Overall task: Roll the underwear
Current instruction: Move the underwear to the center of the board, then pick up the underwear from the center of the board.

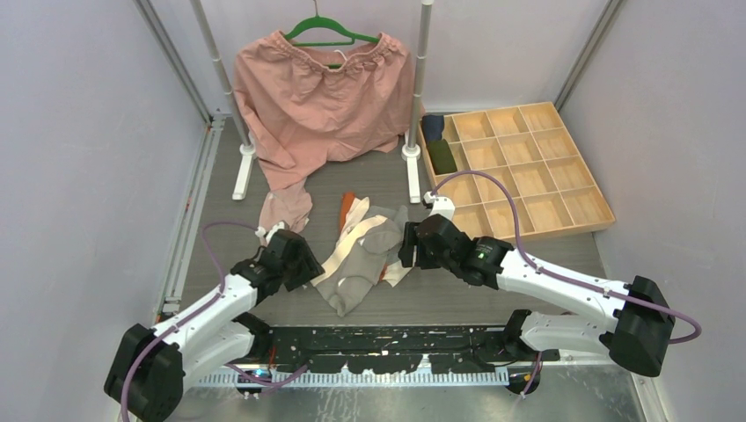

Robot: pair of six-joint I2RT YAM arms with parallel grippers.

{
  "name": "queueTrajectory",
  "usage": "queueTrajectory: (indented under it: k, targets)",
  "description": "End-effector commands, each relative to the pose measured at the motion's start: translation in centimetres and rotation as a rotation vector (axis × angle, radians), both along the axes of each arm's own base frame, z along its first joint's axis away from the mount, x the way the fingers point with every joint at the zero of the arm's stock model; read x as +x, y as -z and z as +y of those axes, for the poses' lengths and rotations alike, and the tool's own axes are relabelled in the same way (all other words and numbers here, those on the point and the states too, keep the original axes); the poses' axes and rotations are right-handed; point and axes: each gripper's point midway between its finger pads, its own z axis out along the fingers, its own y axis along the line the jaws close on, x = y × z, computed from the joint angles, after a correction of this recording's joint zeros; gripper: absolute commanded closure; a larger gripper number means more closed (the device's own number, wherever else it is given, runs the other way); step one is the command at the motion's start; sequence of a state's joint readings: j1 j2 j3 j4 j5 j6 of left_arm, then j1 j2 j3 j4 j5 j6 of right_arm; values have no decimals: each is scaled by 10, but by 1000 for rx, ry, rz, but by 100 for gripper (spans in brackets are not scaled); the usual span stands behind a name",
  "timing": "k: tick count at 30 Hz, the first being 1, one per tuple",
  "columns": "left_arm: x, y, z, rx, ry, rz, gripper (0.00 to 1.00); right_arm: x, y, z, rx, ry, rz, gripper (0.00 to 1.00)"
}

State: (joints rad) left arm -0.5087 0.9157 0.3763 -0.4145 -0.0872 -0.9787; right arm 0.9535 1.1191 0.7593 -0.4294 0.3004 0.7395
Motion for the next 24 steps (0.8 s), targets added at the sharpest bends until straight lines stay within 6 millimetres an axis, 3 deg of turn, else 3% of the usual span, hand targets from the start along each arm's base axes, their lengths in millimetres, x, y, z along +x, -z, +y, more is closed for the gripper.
queueTrajectory:
  k: [1, 7, 11, 13, 16, 18, 24]
  targets:
    - [11, -1, -5, -21, -12, -42, 49, 7, -15, -2, 17, 21, -50, 32]
    - [14, -2, -8, -26, -3, -47, 73, 8, -14, -2, 13, 23, -52, 32]
    - [23, -16, -12, -21, 15, -75, 96, 9, -17, -4, 17, 29, -65, 32]
    - [30, -30, -12, -3, 32, -102, 99, 9, -19, -5, 14, 24, -75, 32]
    - [40, -62, -13, 14, 63, -164, 99, 10, -23, -7, 13, 23, -91, 32]
    - [48, -95, -14, 20, 77, -227, 100, 11, -25, -8, 14, 24, -101, 32]
    - [56, -178, 6, 113, 84, -376, 100, 14, -35, -12, 27, 40, -142, 31]
